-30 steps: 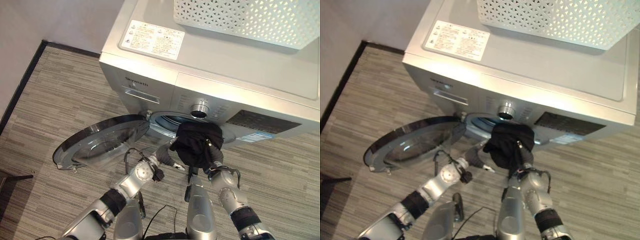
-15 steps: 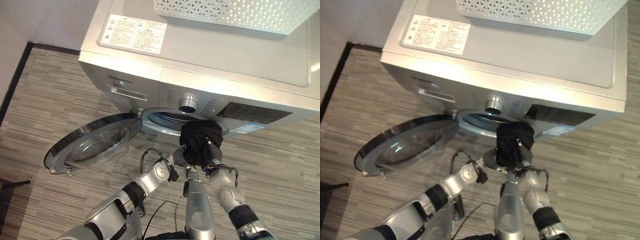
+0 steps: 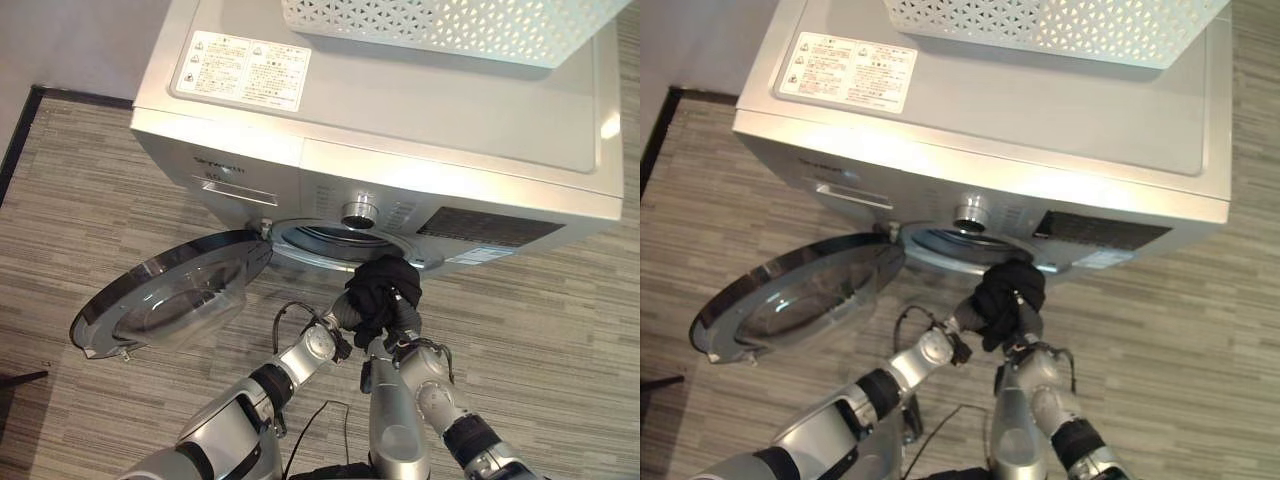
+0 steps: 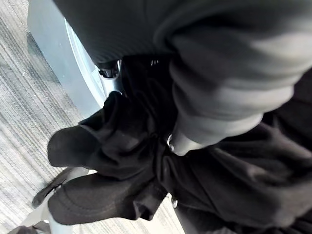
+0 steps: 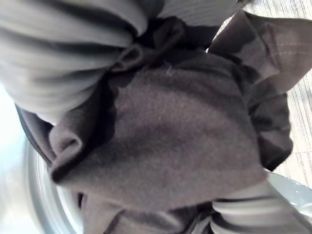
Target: Grab the laundry basket,head to the washer,open it,put in the laundry and shut it.
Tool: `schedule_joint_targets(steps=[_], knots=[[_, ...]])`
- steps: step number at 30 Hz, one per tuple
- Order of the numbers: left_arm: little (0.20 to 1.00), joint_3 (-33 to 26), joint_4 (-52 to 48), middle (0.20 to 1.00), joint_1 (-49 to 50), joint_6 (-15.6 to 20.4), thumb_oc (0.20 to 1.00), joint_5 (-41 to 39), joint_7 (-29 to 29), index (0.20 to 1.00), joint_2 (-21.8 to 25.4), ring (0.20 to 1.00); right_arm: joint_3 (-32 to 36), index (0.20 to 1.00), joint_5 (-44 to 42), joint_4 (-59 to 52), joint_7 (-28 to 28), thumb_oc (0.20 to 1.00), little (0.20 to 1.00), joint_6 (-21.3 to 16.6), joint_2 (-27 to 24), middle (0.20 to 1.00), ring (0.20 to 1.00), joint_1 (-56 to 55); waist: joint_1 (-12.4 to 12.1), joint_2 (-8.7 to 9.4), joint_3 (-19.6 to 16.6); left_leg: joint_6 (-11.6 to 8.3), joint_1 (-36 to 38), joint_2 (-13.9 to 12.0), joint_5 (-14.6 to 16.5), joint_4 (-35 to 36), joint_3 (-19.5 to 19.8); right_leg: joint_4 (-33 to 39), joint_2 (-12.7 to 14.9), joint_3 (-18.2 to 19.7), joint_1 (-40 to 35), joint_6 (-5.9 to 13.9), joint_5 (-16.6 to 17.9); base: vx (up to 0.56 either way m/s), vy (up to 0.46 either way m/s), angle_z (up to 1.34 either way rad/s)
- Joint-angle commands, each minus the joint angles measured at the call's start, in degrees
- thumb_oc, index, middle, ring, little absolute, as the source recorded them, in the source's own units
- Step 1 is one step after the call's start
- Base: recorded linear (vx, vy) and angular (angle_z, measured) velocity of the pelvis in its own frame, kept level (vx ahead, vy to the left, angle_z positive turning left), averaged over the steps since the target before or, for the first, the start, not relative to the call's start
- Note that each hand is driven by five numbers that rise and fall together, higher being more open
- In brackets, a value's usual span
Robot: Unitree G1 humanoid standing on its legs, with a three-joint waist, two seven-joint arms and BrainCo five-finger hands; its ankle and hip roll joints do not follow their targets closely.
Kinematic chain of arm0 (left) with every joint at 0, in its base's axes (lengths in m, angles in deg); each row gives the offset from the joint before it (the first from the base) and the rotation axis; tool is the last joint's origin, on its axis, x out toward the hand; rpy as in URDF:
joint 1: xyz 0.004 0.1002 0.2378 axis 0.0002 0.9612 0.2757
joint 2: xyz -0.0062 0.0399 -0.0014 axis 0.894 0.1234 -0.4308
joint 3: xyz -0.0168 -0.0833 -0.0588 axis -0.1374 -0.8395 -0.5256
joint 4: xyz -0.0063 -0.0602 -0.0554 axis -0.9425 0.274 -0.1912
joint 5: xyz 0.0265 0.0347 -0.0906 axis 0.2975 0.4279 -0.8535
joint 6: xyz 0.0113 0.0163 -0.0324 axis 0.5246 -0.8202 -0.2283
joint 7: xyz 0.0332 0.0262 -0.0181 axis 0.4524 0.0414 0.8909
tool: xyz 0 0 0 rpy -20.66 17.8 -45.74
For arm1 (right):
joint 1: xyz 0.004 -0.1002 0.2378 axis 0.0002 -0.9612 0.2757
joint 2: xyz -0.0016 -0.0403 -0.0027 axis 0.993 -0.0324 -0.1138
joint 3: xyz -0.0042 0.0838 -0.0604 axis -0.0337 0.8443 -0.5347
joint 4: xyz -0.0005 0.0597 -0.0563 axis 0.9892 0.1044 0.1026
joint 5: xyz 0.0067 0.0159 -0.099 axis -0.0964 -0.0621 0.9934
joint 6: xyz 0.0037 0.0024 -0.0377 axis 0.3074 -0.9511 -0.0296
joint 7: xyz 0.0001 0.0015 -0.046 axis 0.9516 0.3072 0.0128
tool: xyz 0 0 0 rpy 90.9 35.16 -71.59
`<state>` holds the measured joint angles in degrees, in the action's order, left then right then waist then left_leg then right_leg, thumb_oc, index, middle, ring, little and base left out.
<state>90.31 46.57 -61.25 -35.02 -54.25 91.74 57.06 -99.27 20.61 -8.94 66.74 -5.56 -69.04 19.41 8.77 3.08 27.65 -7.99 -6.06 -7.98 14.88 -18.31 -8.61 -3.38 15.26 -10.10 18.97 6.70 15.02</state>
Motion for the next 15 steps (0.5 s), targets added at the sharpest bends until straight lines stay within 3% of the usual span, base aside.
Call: schedule_joint_targets(steps=[1, 2, 9, 15], knots=[[0.200, -2.23, -2.47, 0.200, 0.53, 4.26, 0.200, -1.18, 5.25, 0.200, -1.90, 0.200, -3.66, 0.671, 1.30, -3.49, -3.01, 0.671, 0.671, -1.68, 1.72, 0.671, 0.671, 0.21, -0.92, 1.02, -1.64, 0.97, 4.26, -2.21, 1.84, 2.91, -1.40, 1.12, 4.08, 1.76, 3.33, 4.29, -3.50, 0.00, -0.014, 0.05], [0.200, -2.23, -2.47, 0.200, 0.53, 4.26, 0.200, -1.18, 5.25, 0.200, -1.90, 0.200, -3.66, 1.000, 1.30, -3.50, -3.01, 1.000, 1.000, -1.68, 1.72, 1.000, 1.000, 0.20, -0.91, 1.02, -1.65, 0.97, 4.26, -2.20, 1.84, 2.91, -1.40, 1.12, 4.08, 1.76, 3.33, 4.29, -3.50, -0.02, -0.029, 0.07], [0.200, -6.21, 0.31, 0.200, 1.08, 6.92, 0.200, -8.84, 7.63, 0.200, -1.74, 0.200, -4.07, 1.000, 19.13, -2.93, 2.76, 1.000, 1.000, -0.36, -2.09, 1.000, 1.000, 1.63, -0.37, 2.07, -1.19, 1.10, 2.13, -1.54, 1.93, 1.64, -1.48, 1.76, 4.79, 2.31, 4.33, 4.24, -2.74, -0.01, -0.007, 0.00], [0.200, -10.29, 0.13, 0.200, 2.46, 8.85, 0.200, -14.09, 9.79, 0.200, -0.66, 0.200, -2.56, 1.000, 23.52, -0.56, 4.91, 1.000, 1.000, 0.92, -3.52, 1.000, 1.000, -2.57, 0.08, 3.21, -0.86, 1.08, 1.48, -1.81, 2.51, 0.47, -1.37, 1.53, 4.69, 2.51, 4.57, 4.20, -2.65, 0.00, -0.001, 0.01]])
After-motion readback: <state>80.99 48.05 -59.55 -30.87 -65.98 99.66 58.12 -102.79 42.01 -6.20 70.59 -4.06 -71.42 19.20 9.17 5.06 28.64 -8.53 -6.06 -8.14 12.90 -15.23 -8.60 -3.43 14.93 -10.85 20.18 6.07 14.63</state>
